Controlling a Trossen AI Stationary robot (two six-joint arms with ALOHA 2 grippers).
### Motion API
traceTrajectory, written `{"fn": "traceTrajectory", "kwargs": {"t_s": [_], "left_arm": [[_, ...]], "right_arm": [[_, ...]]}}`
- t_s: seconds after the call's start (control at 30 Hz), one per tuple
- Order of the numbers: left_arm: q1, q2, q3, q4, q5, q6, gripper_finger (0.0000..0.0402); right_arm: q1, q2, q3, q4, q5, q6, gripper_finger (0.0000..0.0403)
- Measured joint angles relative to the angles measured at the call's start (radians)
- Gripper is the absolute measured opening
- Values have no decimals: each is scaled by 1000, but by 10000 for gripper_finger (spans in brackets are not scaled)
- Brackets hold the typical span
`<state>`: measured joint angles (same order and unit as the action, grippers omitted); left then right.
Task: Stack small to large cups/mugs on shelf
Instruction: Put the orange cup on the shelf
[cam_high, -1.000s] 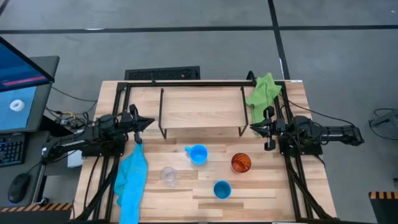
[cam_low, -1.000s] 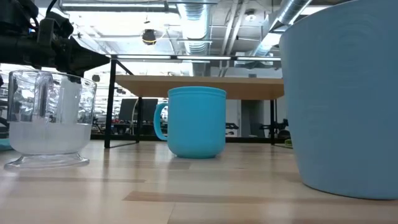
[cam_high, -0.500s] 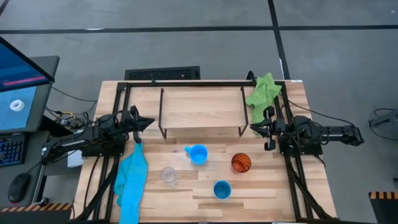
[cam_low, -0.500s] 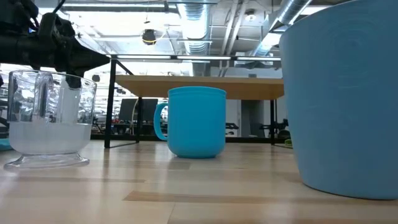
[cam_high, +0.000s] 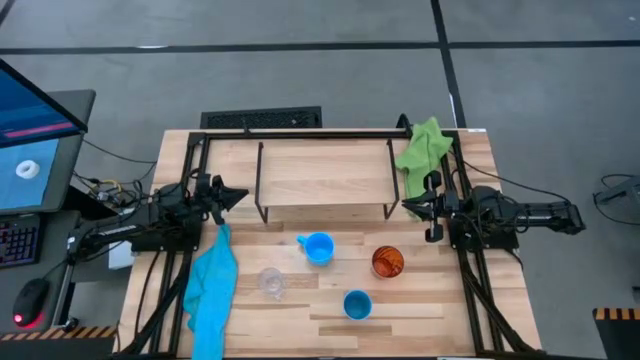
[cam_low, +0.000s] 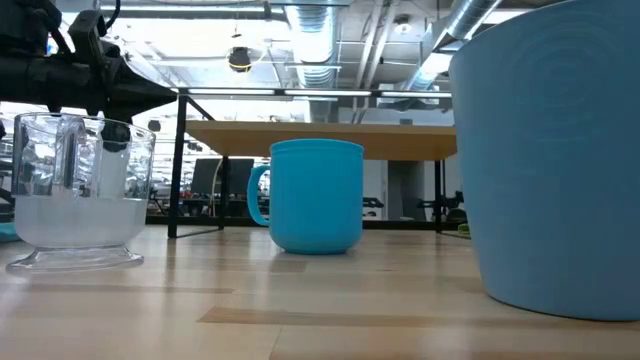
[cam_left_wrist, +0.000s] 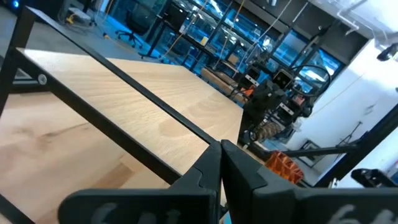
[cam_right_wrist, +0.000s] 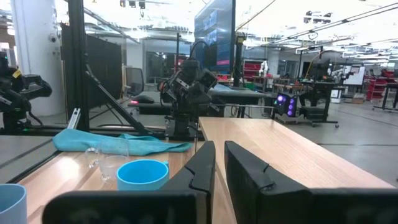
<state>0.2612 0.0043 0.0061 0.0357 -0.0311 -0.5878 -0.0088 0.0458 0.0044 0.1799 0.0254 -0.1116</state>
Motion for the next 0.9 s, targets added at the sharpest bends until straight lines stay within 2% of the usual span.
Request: {"fn": "traceTrajectory", "kwargs": {"t_s": [0.37, 0.63, 0.77, 0.9], "left_arm": [[0, 0, 0, 5, -37, -7, 0], [0, 0, 0, 6, -36, 7, 0], [0, 0, 0, 6, -34, 3, 0], [0, 0, 0, 6, -34, -1, 0]], "right_arm": [[-18, 0, 0, 93, 2, 376, 61], [-31, 0, 0, 173, 9, 448, 61], [-44, 0, 0, 165, 114, 437, 61], [-47, 0, 0, 160, 137, 472, 61]]}}
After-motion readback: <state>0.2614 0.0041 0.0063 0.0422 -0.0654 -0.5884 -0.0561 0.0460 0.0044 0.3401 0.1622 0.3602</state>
